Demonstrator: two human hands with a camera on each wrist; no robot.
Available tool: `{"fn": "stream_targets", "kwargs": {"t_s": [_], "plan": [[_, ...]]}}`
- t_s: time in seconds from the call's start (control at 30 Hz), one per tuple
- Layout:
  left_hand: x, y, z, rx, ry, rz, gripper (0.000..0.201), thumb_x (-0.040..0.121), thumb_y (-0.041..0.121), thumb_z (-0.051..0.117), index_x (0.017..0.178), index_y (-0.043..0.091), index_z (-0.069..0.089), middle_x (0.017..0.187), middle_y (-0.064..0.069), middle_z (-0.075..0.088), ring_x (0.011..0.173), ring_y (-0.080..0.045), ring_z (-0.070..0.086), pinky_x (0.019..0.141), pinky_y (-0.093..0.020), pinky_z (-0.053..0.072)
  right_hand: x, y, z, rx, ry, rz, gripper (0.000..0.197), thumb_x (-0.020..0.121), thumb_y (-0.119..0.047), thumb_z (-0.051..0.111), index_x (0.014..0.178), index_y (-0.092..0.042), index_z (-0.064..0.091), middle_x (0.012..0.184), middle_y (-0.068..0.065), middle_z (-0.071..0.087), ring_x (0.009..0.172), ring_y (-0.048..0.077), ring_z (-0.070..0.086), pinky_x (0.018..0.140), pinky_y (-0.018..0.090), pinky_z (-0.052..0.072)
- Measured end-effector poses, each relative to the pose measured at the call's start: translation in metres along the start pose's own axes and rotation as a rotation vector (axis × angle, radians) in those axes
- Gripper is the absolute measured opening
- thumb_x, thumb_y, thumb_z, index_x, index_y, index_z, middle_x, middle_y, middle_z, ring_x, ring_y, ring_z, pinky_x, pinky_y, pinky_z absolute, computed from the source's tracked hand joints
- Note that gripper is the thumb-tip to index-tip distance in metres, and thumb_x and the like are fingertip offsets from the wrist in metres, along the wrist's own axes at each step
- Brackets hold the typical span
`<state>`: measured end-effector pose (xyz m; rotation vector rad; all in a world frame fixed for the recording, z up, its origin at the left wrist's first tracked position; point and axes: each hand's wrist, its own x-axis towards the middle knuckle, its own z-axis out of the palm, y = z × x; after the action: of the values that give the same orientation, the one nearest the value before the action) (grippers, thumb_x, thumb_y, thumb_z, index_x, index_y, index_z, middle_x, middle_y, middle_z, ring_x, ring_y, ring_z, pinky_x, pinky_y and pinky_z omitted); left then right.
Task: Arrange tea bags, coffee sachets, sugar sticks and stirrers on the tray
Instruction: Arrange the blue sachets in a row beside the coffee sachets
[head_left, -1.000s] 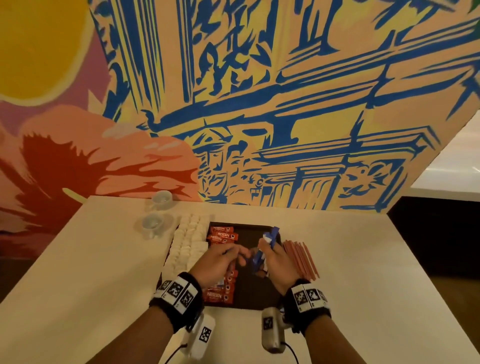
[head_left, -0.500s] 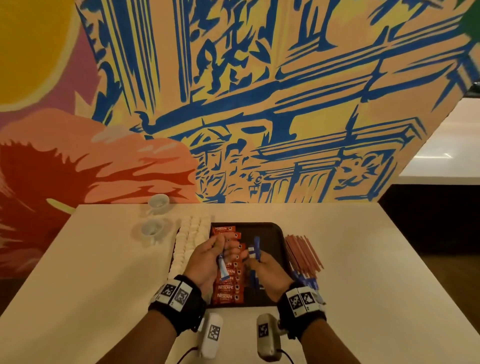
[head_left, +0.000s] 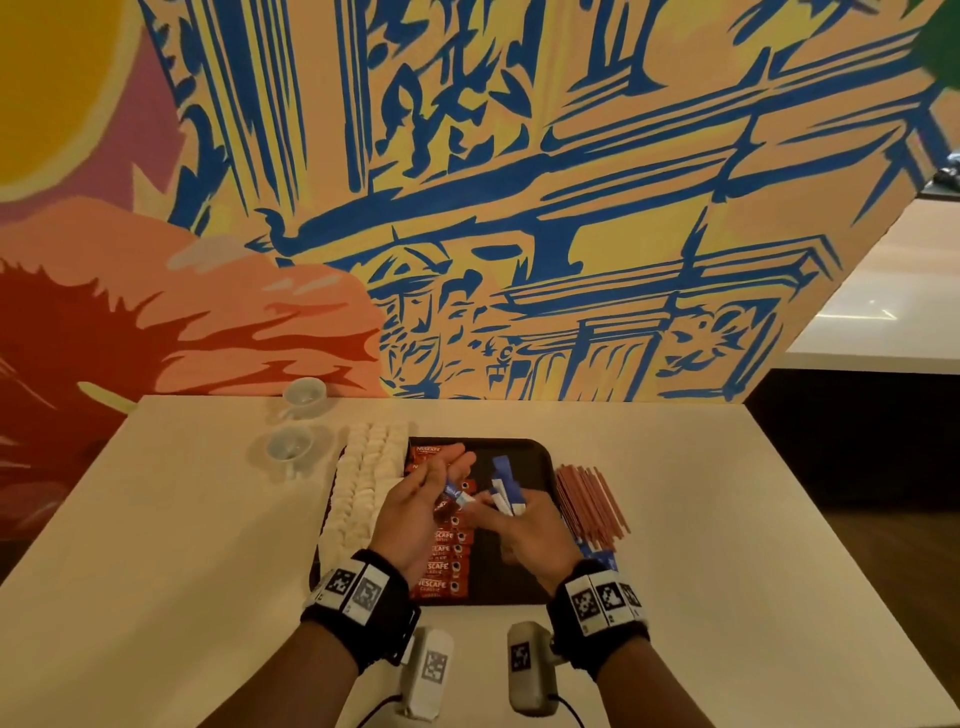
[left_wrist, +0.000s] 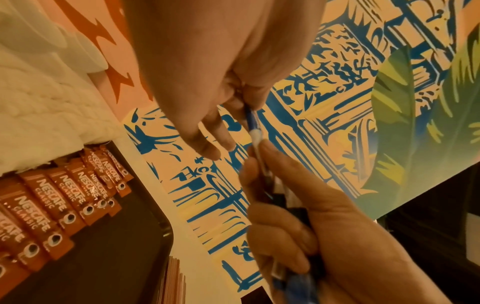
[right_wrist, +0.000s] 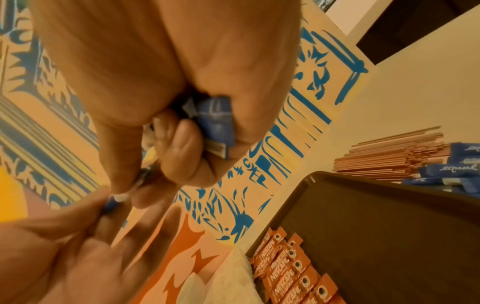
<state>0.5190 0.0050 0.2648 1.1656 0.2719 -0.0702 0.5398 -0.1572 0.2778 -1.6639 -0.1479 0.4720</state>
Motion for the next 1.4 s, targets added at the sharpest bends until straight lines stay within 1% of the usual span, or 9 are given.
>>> {"fn": "stream_targets", "kwargs": {"t_s": [0.1, 0.2, 0.4, 0.6, 0.73, 0.83, 1.03, 1.27, 1.4], "plan": [[-0.005, -0.002, 0.006, 0.077, 0.064, 0.030, 0.035, 0.108, 0.032, 0.040, 0.131, 0.018, 0.062, 0.127, -0.001, 0.069, 0.123, -0.021, 0.062, 0.111, -0.050, 0.043, -0.001, 0.000, -0.018, 0.009, 0.051, 0.014, 0.032, 0.090, -0.027, 0.075, 0.101, 0.002, 0.071, 0.075, 0.014, 0.065, 0.041, 0.008, 0.039, 0.041, 0.021, 0.033], [-0.011, 0.002, 0.015, 0.189, 0.138, 0.081, 0.032, 0.107, 0.030, 0.041, 0.123, 0.017, 0.066, 0.117, 0.002, 0.074, 0.113, -0.016, 0.068, 0.102, -0.042, 0.051, -0.003, -0.001, -0.040, -0.072, 0.041, 0.010, 0.030, 0.090, -0.032, 0.076, 0.098, -0.003, 0.074, 0.075, 0.011, 0.066, 0.044, 0.009, 0.040, 0.042, 0.022, 0.033], [-0.022, 0.010, 0.032, 0.642, -0.037, 0.085, 0.017, 0.097, 0.027, 0.063, 0.111, 0.026, 0.072, 0.101, 0.008, 0.075, 0.090, -0.006, 0.070, 0.071, -0.013, 0.053, -0.010, 0.001, -0.081, -0.241, -0.063, -0.073, 0.029, 0.087, -0.046, 0.076, 0.092, -0.017, 0.077, 0.071, 0.016, 0.063, 0.046, 0.012, 0.041, 0.046, 0.025, 0.035], [-0.031, 0.011, 0.055, 0.657, 0.020, 0.108, 0.010, 0.094, 0.017, 0.068, 0.099, 0.014, 0.076, 0.077, 0.005, 0.074, 0.063, -0.002, 0.063, 0.061, -0.013, 0.050, -0.014, 0.011, -0.104, -0.087, -0.041, -0.037, 0.027, 0.080, -0.041, 0.084, 0.089, -0.016, 0.080, 0.071, 0.018, 0.061, 0.047, 0.016, 0.032, 0.044, 0.029, 0.026], [-0.035, 0.010, 0.052, 0.878, 0.124, 0.180, 0.011, 0.098, 0.029, 0.062, 0.105, 0.029, 0.070, 0.097, 0.016, 0.070, 0.085, 0.005, 0.065, 0.078, -0.016, 0.051, -0.014, 0.016, -0.113, -0.081, -0.084, -0.017, 0.018, 0.086, -0.030, 0.081, 0.086, -0.012, 0.080, 0.068, 0.006, 0.065, 0.045, 0.014, 0.032, 0.043, 0.027, 0.026], [-0.036, 0.001, 0.050, 1.125, 0.013, 0.271, 0.024, 0.093, 0.031, 0.069, 0.116, 0.035, 0.066, 0.110, 0.026, 0.060, 0.098, 0.013, 0.054, 0.087, -0.012, 0.042, -0.012, 0.015, -0.117, -0.129, -0.102, 0.007, 0.018, 0.089, -0.025, 0.078, 0.086, -0.007, 0.078, 0.050, -0.008, 0.056, 0.040, 0.010, 0.031, 0.043, 0.025, 0.025], [-0.015, -0.018, 0.049, 1.467, -0.094, 0.463, 0.032, 0.089, 0.034, 0.072, 0.120, 0.030, 0.068, 0.118, 0.012, 0.065, 0.109, -0.001, 0.050, 0.099, -0.023, 0.039, 0.001, 0.026, -0.119, -0.158, -0.158, 0.040, 0.016, 0.090, -0.029, 0.077, 0.082, -0.016, 0.080, 0.060, -0.005, 0.064, 0.045, 0.012, 0.037, 0.044, 0.025, 0.030], [0.020, -0.050, 0.027, 1.520, -0.108, 0.159, 0.034, 0.092, 0.038, 0.068, 0.125, 0.031, 0.065, 0.119, 0.011, 0.065, 0.107, -0.007, 0.056, 0.091, -0.024, 0.044, 0.020, 0.062, -0.123, -0.347, 0.009, 0.163, 0.039, 0.094, -0.054, 0.063, 0.077, -0.018, 0.064, 0.063, -0.007, 0.064, 0.060, 0.004, 0.060, 0.064, 0.025, 0.042], [0.035, -0.082, 0.011, 1.477, -0.094, -0.093, 0.021, 0.092, 0.034, 0.069, 0.113, 0.030, 0.068, 0.108, 0.008, 0.066, 0.094, -0.009, 0.061, 0.080, -0.023, 0.049, 0.024, 0.082, -0.123, -0.245, 0.004, 0.269, 0.039, 0.099, -0.045, 0.059, 0.089, -0.008, 0.064, 0.059, -0.008, 0.053, 0.055, 0.008, 0.051, 0.062, 0.026, 0.040]]}}
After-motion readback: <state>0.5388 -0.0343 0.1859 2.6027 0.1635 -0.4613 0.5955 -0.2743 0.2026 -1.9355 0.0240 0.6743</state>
